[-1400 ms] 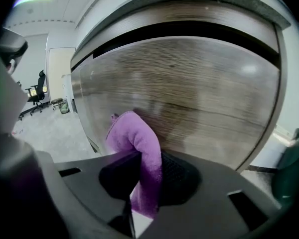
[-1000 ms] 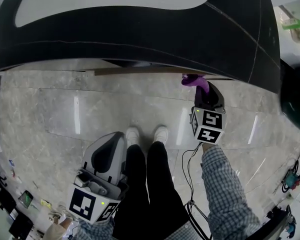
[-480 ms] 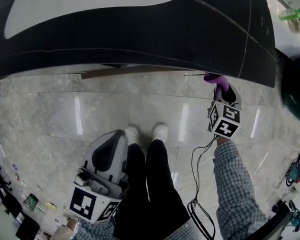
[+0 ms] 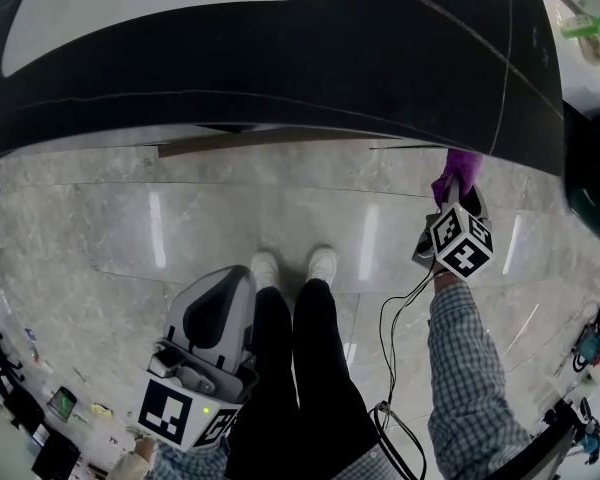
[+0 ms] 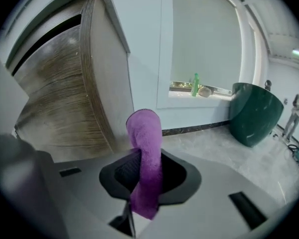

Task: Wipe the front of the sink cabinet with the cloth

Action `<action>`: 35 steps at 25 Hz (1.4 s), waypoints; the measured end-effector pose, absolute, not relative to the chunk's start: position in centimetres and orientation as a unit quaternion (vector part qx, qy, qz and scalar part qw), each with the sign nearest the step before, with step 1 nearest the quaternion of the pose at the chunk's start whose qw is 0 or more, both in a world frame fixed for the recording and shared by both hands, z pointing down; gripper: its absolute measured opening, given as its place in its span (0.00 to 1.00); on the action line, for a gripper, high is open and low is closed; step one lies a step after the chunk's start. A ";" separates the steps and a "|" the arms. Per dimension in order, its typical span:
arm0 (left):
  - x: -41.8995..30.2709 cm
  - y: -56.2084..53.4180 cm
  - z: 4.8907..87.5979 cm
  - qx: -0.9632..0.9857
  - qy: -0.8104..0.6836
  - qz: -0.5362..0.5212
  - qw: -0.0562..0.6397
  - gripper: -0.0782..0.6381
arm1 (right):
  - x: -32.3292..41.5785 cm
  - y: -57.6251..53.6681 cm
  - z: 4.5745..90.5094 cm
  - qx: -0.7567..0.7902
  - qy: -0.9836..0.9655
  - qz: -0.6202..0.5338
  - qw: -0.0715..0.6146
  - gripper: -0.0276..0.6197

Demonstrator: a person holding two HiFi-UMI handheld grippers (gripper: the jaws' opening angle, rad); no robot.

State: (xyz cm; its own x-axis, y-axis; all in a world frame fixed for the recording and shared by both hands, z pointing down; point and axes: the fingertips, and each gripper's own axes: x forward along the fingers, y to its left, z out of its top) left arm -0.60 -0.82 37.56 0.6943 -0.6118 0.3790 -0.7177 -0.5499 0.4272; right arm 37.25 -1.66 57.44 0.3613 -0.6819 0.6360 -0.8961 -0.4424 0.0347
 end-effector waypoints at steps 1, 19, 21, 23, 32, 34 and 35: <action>-0.8 -0.8 37.7 0.874 -0.382 0.094 0.285 0.12 | 36.6 -1.9 57.7 0.800 -0.496 0.280 0.188 0.17; -7.1 -0.9 38.6 0.855 -0.422 0.083 0.288 0.12 | 22.3 -7.4 58.9 0.757 -0.574 0.279 0.137 0.17; -7.9 -0.8 38.7 0.853 -0.427 0.083 0.289 0.12 | 20.4 -7.8 59.0 0.749 -0.584 0.280 0.138 0.17; -8.5 -0.7 38.9 0.850 -0.431 0.083 0.291 0.12 | 18.4 -8.1 59.3 0.738 -0.597 0.282 0.139 0.17; -11.2 -0.1 39.2 0.839 -0.451 0.072 0.294 0.12 | 8.4 -9.3 59.2 0.680 -0.661 0.283 0.146 0.17; -11.7 -0.1 39.3 0.837 -0.455 0.071 0.296 0.12 | 5.9 -9.7 59.0 0.662 -0.678 0.283 0.147 0.17; -11.9 -0.1 39.3 0.836 -0.457 0.070 0.296 0.12 | 4.7 -9.9 58.9 0.654 -0.686 0.284 0.146 0.17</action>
State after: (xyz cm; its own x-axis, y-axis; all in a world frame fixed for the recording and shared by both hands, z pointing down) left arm -11.87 -0.13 39.29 0.5721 -0.7233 0.3868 -0.8055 -0.4066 0.4310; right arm 4.69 -9.87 58.88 -0.1031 -0.8138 0.5719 -0.9798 -0.0160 -0.1994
